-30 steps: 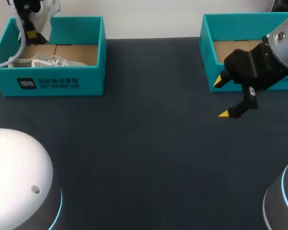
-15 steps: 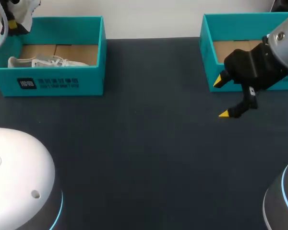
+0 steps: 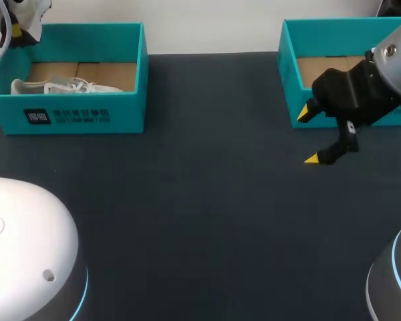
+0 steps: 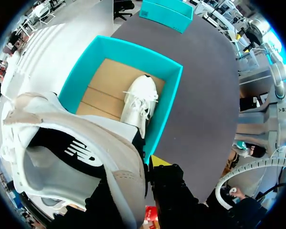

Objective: Take the shoe out of the shoebox, open the shoe tongue, remove and reinsert the insole, then place the shoe into the shoebox

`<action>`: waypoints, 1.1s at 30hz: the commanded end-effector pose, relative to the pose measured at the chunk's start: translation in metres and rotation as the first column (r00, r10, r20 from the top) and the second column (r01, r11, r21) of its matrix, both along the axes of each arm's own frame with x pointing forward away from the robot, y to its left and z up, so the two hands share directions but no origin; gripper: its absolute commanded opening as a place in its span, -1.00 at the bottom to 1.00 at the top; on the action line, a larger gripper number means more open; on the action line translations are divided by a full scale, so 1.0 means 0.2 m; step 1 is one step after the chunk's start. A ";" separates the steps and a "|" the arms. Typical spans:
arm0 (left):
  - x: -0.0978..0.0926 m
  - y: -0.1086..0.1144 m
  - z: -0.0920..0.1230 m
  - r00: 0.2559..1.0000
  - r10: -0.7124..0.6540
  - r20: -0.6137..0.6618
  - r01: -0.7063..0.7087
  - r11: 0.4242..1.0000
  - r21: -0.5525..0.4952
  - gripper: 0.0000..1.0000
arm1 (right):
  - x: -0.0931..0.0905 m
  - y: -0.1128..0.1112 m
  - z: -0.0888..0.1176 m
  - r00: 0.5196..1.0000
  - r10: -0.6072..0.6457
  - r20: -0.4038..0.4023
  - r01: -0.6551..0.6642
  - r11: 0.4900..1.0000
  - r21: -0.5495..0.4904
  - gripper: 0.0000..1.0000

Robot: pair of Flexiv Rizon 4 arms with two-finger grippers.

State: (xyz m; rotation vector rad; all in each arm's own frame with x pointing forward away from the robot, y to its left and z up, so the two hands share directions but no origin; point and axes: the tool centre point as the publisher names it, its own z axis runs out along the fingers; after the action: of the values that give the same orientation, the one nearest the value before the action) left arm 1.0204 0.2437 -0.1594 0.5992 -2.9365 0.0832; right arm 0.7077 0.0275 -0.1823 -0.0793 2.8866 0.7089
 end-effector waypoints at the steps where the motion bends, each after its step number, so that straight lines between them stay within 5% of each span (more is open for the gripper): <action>1: 0.00 0.00 0.01 1.000 -0.001 0.001 0.001 1.000 0.000 -1.00 | 0.00 0.01 -0.01 1.000 -0.001 0.000 0.001 1.000 -0.002 1.00; 7: 0.10 0.05 -0.01 0.996 -0.069 -0.055 0.068 0.997 -0.021 -1.00 | 0.00 0.01 -0.01 1.000 -0.001 0.000 0.001 1.000 -0.002 1.00; 23: 0.43 0.15 -0.04 0.997 -0.065 0.047 0.064 0.998 0.021 -1.00 | 0.00 0.01 -0.01 1.000 -0.001 0.000 0.001 1.000 -0.002 1.00; 33: 0.49 0.18 -0.05 0.995 -0.074 0.064 0.072 0.997 0.041 -1.00 | 0.00 0.01 -0.01 1.000 -0.001 0.000 0.001 1.000 -0.002 1.00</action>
State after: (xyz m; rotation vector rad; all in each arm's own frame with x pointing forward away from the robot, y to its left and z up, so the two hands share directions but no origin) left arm 1.1146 0.2792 -0.1731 0.5054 -3.0339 0.0460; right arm 0.7076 0.0275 -0.1823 -0.0794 2.8866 0.7089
